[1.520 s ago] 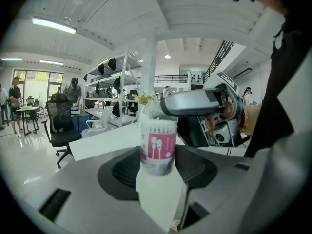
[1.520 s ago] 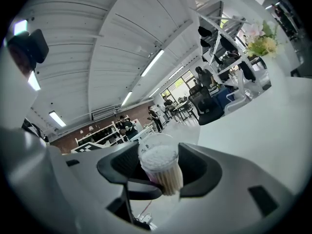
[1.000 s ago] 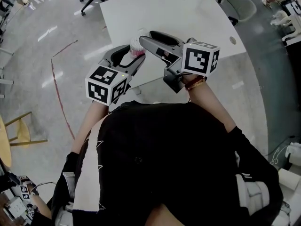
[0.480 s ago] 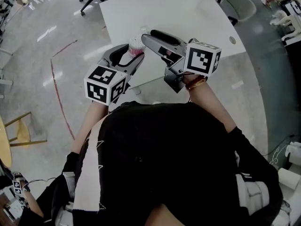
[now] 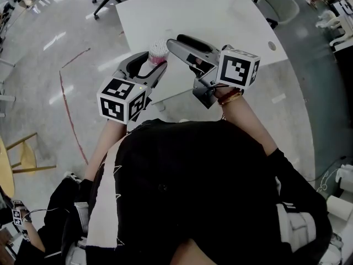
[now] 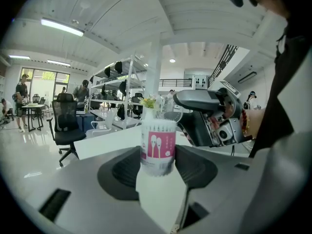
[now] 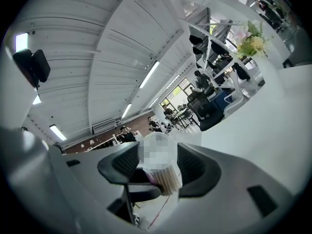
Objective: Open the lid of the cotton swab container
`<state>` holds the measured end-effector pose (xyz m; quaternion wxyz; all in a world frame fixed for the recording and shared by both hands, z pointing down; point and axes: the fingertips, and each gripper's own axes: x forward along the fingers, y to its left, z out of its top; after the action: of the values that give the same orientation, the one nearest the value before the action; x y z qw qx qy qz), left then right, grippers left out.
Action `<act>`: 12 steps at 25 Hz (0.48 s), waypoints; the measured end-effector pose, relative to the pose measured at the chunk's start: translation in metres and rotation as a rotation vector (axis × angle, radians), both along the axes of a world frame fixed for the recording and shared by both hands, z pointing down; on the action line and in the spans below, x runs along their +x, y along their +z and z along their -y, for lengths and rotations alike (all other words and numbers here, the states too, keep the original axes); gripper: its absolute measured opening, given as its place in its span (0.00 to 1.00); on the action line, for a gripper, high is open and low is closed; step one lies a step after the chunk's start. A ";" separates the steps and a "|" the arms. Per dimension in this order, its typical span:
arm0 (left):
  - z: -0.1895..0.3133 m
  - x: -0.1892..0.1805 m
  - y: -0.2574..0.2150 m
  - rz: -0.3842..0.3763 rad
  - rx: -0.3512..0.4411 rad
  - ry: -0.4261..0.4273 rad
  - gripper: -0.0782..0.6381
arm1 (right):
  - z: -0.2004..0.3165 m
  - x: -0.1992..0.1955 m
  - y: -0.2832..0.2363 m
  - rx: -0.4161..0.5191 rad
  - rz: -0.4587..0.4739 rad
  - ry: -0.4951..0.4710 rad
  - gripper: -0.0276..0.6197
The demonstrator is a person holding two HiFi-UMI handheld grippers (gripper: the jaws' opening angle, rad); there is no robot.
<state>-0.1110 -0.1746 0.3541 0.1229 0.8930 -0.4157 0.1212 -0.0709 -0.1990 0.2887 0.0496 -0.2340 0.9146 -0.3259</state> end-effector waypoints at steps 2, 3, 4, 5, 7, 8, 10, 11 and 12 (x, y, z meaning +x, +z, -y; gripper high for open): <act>0.000 -0.002 0.001 0.000 0.002 -0.004 0.43 | 0.002 0.002 0.001 0.003 -0.006 0.014 0.42; 0.001 -0.004 0.001 -0.002 0.002 -0.007 0.43 | 0.002 0.003 0.001 0.003 0.001 0.015 0.42; 0.001 -0.005 0.001 -0.005 0.002 -0.011 0.43 | 0.002 0.002 0.001 0.001 0.012 0.013 0.42; 0.001 -0.006 0.001 -0.010 0.002 -0.014 0.43 | 0.002 0.001 0.001 -0.005 0.023 0.011 0.42; 0.001 -0.008 0.001 -0.018 0.000 -0.020 0.43 | 0.001 0.000 0.001 -0.017 0.039 0.007 0.41; 0.001 -0.009 0.000 -0.020 0.000 -0.020 0.43 | 0.000 0.000 0.001 -0.020 0.043 0.005 0.41; 0.001 -0.009 -0.001 -0.018 0.002 -0.019 0.43 | 0.001 0.002 0.001 -0.011 0.027 0.014 0.41; 0.001 -0.009 -0.001 -0.017 0.005 -0.020 0.43 | 0.002 0.003 0.000 -0.004 0.015 0.021 0.41; 0.002 -0.010 -0.001 -0.016 0.008 -0.021 0.43 | 0.002 0.004 0.000 0.001 0.010 0.025 0.41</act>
<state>-0.1207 -0.1761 0.3527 0.1239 0.8899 -0.4246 0.1112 -0.0673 -0.2014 0.2890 0.0582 -0.2437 0.9115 -0.3262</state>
